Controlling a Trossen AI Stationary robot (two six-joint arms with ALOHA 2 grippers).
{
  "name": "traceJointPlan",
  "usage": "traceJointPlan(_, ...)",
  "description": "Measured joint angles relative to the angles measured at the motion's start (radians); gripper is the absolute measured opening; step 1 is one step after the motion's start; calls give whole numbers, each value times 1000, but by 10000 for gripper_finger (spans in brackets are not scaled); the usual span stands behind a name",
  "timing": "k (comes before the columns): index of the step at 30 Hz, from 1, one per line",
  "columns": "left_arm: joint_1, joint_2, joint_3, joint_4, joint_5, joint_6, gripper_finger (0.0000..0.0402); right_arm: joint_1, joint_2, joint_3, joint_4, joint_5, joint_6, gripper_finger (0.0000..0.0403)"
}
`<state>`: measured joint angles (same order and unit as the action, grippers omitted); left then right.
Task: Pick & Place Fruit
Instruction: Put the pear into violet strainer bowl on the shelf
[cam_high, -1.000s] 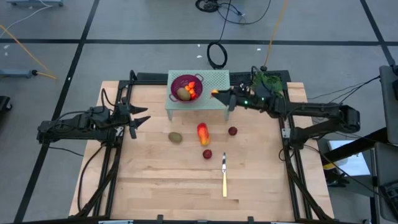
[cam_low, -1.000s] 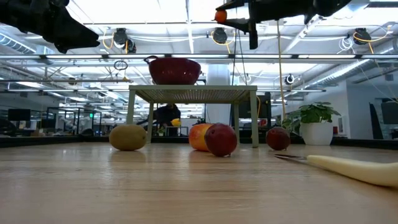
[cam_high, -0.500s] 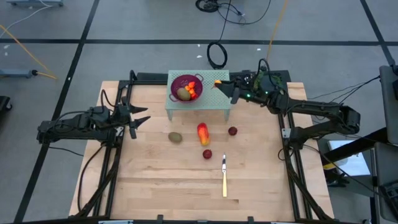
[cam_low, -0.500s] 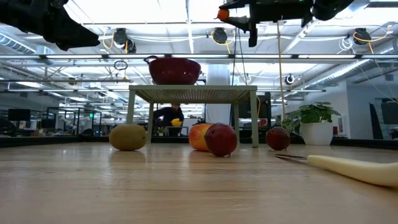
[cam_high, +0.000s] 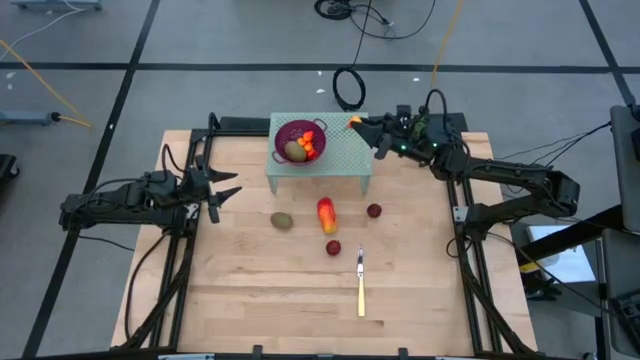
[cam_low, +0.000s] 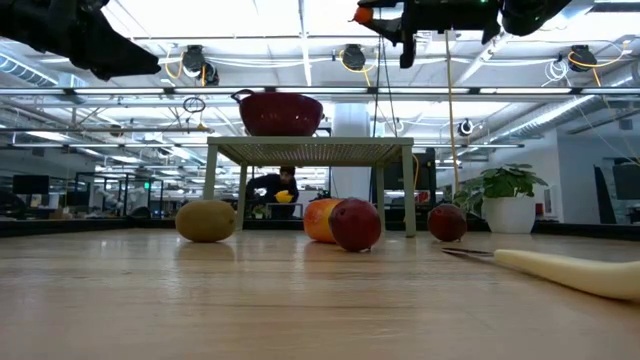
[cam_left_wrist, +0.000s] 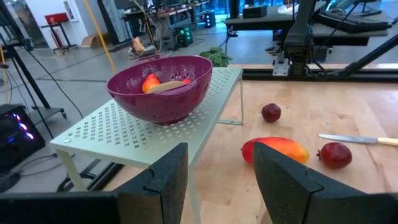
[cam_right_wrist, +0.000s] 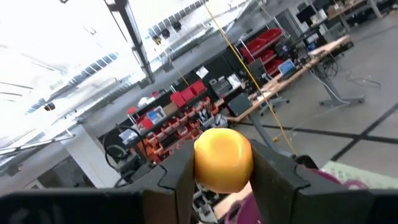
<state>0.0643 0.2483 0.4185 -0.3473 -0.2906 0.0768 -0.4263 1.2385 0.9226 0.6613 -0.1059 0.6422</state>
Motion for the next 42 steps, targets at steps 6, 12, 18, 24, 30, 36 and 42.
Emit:
traceJointPlan(6,0,0,0,0,0,51,182,-1,0,8,15,2,-30,121)
traceJointPlan(12,0,0,0,0,0,62,182,-1,24,82,1,-4,-94,121)
traceJointPlan(18,0,0,0,0,0,76,182,-20,119,208,-71,-107,-153,121)
traceJointPlan(24,0,0,0,-1,0,83,182,-48,228,305,-86,-238,-229,121)
traceJointPlan(30,0,0,0,-2,0,97,182,-65,300,359,-125,-315,-364,121)
traceJointPlan(36,0,0,0,-2,0,112,182,-63,298,365,-140,-328,-586,121)
traceJointPlan(42,0,0,0,-2,0,112,182,-63,298,365,-153,-319,-685,121)
